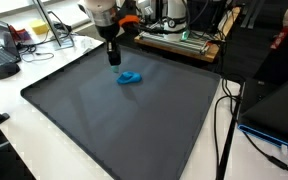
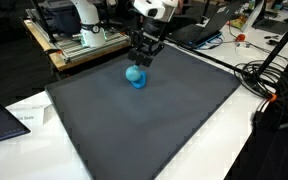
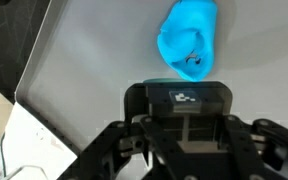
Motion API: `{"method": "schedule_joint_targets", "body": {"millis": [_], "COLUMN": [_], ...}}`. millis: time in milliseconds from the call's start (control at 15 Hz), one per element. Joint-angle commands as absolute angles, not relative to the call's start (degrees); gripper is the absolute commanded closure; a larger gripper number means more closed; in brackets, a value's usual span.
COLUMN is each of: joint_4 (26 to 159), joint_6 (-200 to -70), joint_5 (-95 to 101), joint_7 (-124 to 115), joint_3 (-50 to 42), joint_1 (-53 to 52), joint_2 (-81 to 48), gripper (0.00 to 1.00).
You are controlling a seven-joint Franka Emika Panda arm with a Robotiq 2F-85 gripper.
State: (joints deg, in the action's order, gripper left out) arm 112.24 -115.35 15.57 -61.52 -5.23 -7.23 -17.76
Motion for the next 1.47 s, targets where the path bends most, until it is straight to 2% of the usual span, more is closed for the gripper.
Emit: {"method": "schedule_joint_targets", "body": {"millis": [0, 1400], "joint_4": [106.28, 72.61], "joint_6": [-109.17, -79.20], "joint_5": [19.75, 31.65], "joint_7": [-65.53, -64.72], "joint_3": [-4.48, -4.40], "joint_1": [-9.42, -21.68], "joint_2": [-21.05, -49.68], "gripper": [0.78, 0.78]}}
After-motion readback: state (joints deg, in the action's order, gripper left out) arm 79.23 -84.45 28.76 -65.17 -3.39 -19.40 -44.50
